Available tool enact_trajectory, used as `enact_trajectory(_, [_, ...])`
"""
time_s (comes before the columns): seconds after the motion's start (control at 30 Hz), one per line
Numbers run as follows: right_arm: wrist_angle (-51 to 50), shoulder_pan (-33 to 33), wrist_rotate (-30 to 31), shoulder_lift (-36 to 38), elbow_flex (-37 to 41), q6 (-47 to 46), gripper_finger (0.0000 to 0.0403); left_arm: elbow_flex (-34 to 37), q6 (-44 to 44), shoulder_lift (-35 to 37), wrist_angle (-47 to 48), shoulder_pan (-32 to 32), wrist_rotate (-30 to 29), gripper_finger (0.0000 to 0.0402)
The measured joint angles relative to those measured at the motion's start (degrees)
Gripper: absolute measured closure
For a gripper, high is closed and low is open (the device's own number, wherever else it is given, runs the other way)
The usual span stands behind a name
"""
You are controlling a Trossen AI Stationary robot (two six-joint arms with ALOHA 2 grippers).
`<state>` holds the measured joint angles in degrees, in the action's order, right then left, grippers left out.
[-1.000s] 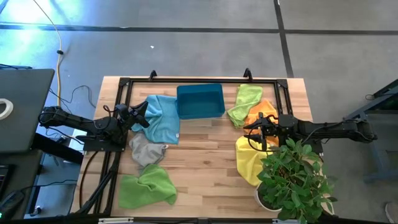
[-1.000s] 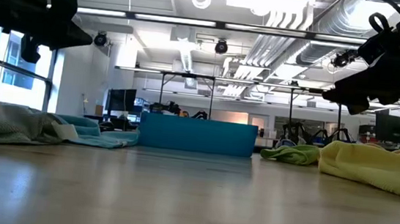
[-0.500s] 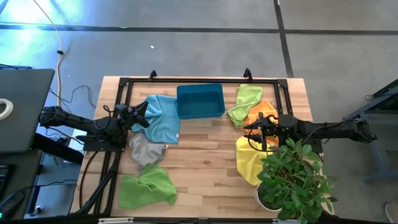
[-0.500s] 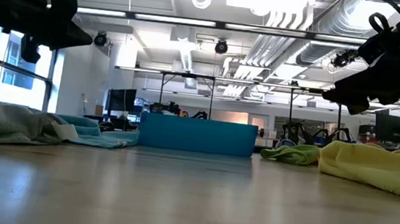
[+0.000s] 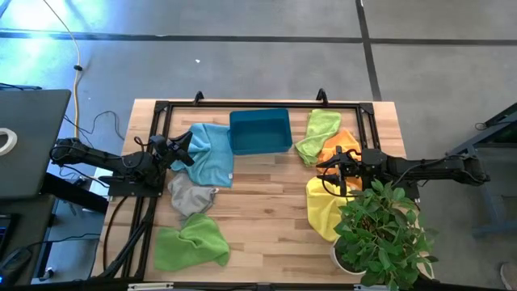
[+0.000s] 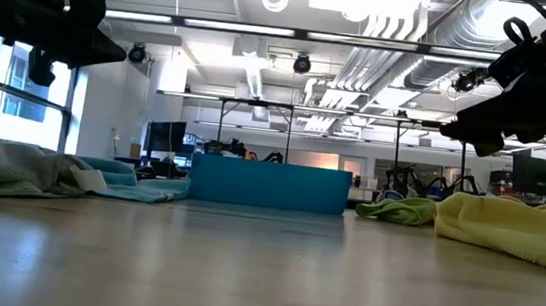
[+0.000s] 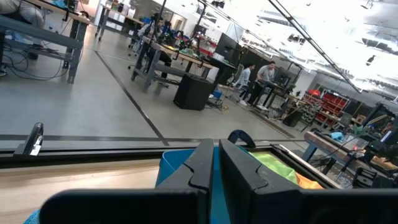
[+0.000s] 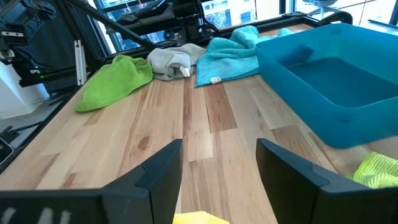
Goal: Fold microfiber towels
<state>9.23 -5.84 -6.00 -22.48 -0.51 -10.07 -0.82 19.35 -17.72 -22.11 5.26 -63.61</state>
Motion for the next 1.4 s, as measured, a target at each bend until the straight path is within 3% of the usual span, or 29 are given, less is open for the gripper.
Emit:
enact_trajectory(0.73, [0.1,0.0,0.0,0.0,0.0,0.0,0.0206,0.0,0.0,0.0,0.0,0.0,-0.7,0.0385])
enact_trajectory(1.2, [7.0,0.0,0.1,0.0,0.0,0.0,0.0206,0.0,0.0,0.0,-2.2,0.0,-0.1,0.0385])
enact_trajectory(1.4, [13.3,0.0,5.7,0.0,0.0,-0.4,0.0206,0.0,-6.4,0.0,-5.1,0.0,3.6,0.0385])
